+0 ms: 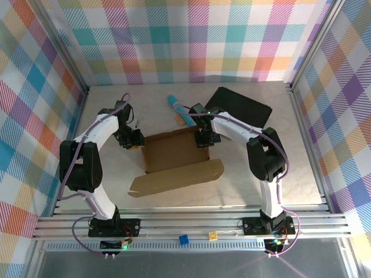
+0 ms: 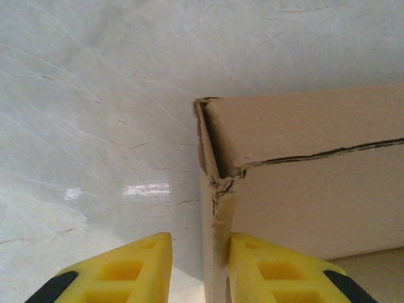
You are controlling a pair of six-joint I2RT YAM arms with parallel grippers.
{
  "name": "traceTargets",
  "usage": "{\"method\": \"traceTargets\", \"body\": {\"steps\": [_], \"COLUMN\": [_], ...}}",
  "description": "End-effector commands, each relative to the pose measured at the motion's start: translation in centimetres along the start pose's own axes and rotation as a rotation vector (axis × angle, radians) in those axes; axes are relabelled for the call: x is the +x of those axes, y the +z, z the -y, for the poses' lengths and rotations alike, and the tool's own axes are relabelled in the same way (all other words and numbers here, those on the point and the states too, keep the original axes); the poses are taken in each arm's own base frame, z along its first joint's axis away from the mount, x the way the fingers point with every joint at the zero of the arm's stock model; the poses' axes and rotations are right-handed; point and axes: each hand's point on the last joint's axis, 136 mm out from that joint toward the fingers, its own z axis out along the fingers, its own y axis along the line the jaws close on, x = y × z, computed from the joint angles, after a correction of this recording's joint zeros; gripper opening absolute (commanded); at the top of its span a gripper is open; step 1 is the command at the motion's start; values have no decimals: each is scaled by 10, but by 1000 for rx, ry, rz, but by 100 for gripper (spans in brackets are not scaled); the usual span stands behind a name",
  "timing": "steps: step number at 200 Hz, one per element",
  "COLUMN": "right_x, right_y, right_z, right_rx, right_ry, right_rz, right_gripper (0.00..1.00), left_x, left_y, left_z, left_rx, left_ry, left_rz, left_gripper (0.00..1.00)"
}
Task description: Fold the paper box
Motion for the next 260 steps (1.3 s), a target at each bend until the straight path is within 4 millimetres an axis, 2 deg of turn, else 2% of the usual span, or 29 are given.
{"method": "traceTargets", "body": {"steps": [1,24,60,83,114,158,180,212,260], "right_x": [-7,-7,-8,-9,-10,-11,-11,-12,-15], "right_y": [-3,-3,-3,-2,-1,-1,-1,0,-1], "right_z": [-8,-10,-11,-13,-15,-17,-18,-18,-18], "right_rx": [-46,-51,-56,-62,-72,-79,-82,-82,-79], "right_ry": [-14,-15,-15,-15,-18,-15,-14,-10,-4], "right_rz": [5,1,-3,-5,-8,-11,-12,-11,-3], "right_gripper": [0,0,0,0,0,0,0,0,0], "left_x": [-2,-4,-4,-4,-5,-6,-4,-3,-2], "left_y": [6,12,20,24,27,33,36,38,30], "left_z": [9,10,8,9,7,9,8,3,9], "left_rx": [76,91,99,110,102,96,57,-49,-148], "left_ry": [18,10,-4,-15,-31,-42,-27,-19,-13], "left_rz": [6,5,-4,-14,-18,-27,-38,-35,0], "left_gripper": [28,24,11,11,17,17,14,0,0]}}
